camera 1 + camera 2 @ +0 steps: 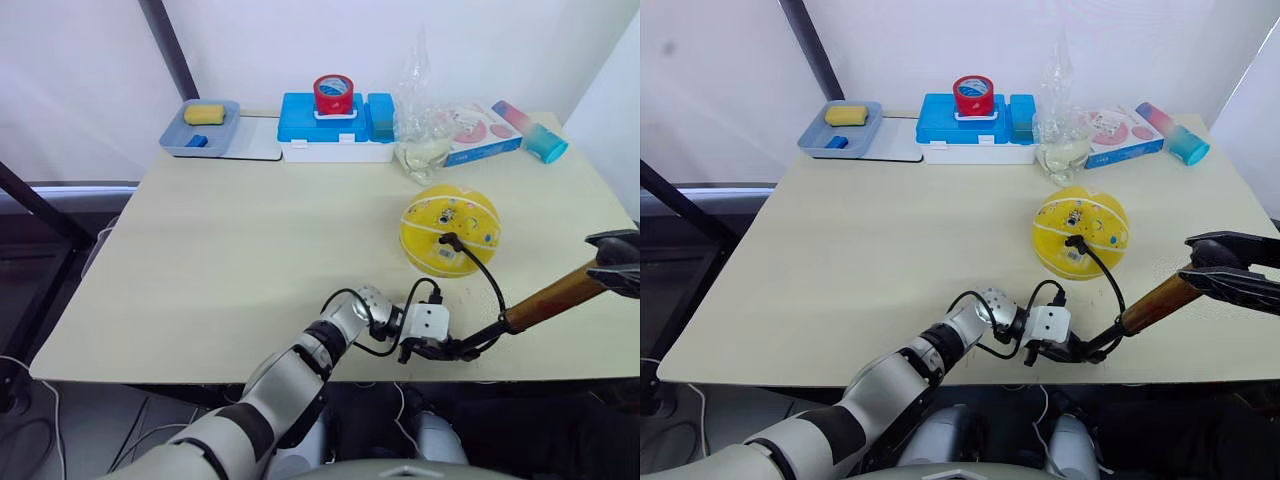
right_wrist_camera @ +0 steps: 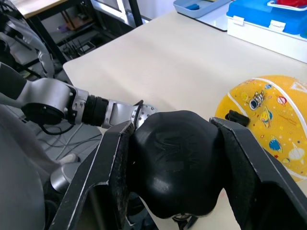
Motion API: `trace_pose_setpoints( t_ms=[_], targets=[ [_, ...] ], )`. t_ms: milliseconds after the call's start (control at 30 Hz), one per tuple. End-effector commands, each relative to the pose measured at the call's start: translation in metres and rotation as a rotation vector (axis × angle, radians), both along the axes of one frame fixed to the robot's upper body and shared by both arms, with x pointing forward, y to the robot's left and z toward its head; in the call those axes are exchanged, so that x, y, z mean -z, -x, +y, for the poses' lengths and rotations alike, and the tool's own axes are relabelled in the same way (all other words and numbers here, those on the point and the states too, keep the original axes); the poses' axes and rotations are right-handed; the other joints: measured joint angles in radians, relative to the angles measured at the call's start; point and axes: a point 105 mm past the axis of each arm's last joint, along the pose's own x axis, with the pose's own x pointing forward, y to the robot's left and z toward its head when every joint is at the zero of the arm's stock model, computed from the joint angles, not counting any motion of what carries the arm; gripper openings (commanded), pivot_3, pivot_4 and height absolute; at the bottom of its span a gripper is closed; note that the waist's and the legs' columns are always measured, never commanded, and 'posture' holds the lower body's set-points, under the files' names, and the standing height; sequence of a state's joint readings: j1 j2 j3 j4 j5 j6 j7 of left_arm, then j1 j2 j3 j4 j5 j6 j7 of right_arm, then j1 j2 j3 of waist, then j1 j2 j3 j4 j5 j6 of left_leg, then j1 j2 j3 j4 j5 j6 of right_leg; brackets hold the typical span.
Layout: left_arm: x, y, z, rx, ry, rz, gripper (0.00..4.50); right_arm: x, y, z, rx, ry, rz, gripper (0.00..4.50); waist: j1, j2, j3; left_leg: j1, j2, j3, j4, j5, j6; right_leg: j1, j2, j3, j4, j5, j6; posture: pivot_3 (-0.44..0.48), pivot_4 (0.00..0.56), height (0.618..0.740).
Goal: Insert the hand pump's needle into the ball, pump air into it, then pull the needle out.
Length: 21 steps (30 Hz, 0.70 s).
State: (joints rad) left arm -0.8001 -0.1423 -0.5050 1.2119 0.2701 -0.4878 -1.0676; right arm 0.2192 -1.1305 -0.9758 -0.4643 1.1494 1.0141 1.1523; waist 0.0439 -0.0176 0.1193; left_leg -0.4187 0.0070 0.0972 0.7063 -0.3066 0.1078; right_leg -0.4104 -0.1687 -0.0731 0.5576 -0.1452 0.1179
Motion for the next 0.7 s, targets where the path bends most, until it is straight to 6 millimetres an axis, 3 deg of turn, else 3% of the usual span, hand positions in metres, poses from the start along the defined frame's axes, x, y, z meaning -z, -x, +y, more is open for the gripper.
trace_pose_setpoints(
  t_ms=[33, 233, 367, 467, 700],
  targets=[
    [0.017, 0.029, -0.016, 0.075, -0.057, 0.066, 0.93, 0.032, -0.006, 0.002, 0.014, 0.071, 0.036, 2.0, 0.0, -0.001, 0.0, 0.0, 0.0, -0.001, 0.0, 0.0, 0.0, 0.001, 0.0, 0.0, 0.0, 0.0, 0.0, 0.0, 0.15, 0.729],
    [0.016, 0.029, -0.017, 0.071, -0.051, 0.065, 0.93, 0.103, -0.006, 0.011, -0.01, 0.166, 0.132, 2.0, 0.0, -0.001, -0.001, 0.0, 0.0, -0.007, 0.0, 0.002, -0.004, 0.003, 0.0, -0.007, 0.002, -0.002, -0.002, 0.0, 0.15, 0.729],
    [0.016, 0.028, -0.015, 0.068, -0.051, 0.068, 0.93, 0.122, -0.008, 0.022, -0.022, 0.14, 0.124, 2.0, 0.003, -0.001, -0.002, 0.001, 0.001, -0.012, 0.0, 0.004, -0.006, 0.005, 0.001, -0.012, 0.002, -0.003, -0.004, 0.0, 0.15, 0.729],
    [0.017, 0.027, -0.014, 0.064, -0.055, 0.066, 0.93, 0.118, -0.012, 0.021, -0.01, 0.126, 0.083, 2.0, 0.002, -0.001, -0.002, 0.001, 0.001, -0.012, 0.0, 0.004, -0.006, 0.006, 0.001, -0.012, 0.002, -0.003, -0.004, 0.0, 0.15, 0.729],
    [0.016, 0.025, -0.012, 0.061, -0.054, 0.061, 0.93, 0.058, -0.012, -0.001, 0.027, 0.055, -0.036, 2.0, 0.002, 0.001, 0.001, 0.001, 0.0, -0.012, 0.0, 0.004, -0.005, 0.005, 0.0, -0.012, 0.001, -0.003, -0.004, 0.0, 0.15, 0.729]
  ],
)
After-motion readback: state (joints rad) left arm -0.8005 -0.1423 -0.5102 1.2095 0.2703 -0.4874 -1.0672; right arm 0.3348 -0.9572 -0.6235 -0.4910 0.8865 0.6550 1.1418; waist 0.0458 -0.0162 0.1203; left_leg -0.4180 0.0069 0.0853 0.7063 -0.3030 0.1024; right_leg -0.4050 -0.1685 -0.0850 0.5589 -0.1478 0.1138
